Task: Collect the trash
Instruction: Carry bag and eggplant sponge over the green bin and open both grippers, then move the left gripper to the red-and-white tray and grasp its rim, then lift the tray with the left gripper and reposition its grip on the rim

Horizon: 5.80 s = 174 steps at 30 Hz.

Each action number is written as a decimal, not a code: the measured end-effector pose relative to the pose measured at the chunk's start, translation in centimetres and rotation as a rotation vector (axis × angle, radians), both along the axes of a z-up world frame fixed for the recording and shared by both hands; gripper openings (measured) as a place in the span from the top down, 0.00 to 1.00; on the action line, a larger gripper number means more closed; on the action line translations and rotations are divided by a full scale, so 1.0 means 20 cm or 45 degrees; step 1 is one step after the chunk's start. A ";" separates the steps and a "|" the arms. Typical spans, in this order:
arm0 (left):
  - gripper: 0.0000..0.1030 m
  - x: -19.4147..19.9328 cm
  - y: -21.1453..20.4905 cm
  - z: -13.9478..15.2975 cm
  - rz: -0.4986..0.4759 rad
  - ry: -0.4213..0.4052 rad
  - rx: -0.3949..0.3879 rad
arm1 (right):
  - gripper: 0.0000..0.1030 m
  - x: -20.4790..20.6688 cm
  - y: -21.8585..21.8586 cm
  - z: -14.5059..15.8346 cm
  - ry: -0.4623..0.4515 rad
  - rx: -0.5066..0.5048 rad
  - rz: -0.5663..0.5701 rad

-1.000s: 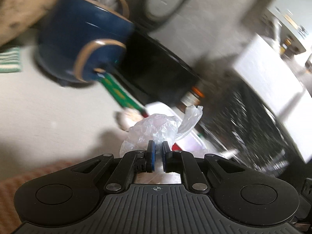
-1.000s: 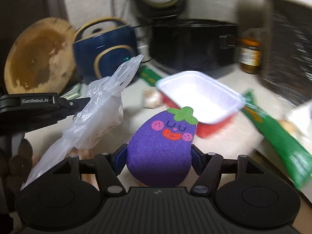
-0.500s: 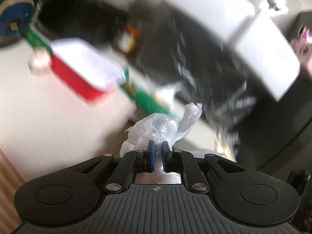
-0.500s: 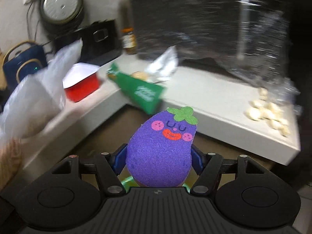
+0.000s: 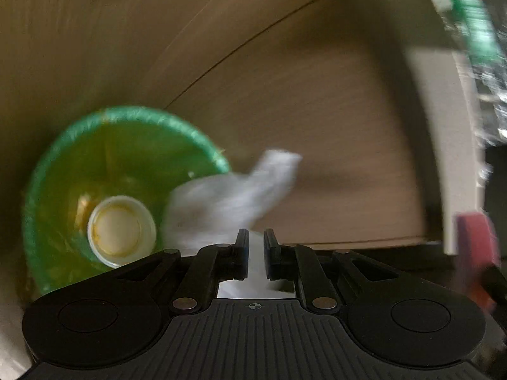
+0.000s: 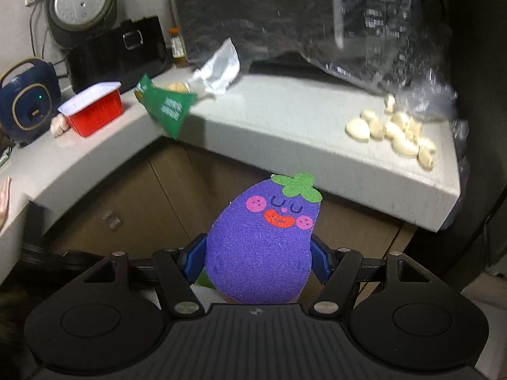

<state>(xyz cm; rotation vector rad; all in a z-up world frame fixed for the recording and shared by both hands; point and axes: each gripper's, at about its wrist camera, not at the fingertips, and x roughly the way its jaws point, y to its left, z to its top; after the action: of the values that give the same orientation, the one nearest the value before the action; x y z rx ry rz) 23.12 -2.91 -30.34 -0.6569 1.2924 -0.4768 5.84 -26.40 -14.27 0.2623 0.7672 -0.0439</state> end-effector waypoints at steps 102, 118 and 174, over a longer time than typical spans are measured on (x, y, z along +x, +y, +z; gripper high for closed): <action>0.81 0.74 0.50 1.30 0.543 -0.530 0.398 | 0.34 0.71 0.58 0.44 -0.097 0.030 0.360; 0.68 0.59 0.70 1.30 0.503 -0.529 0.451 | 0.32 0.93 0.56 0.50 -0.158 0.079 0.359; 0.68 0.50 0.81 1.31 0.139 -0.678 0.831 | 0.30 0.77 0.86 0.45 -0.152 -0.155 0.517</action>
<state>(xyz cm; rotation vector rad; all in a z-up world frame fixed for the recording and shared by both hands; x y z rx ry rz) 33.20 13.21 -4.23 -0.0356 0.8222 -0.1029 21.30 -9.26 -5.22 -0.0094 0.6838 0.3053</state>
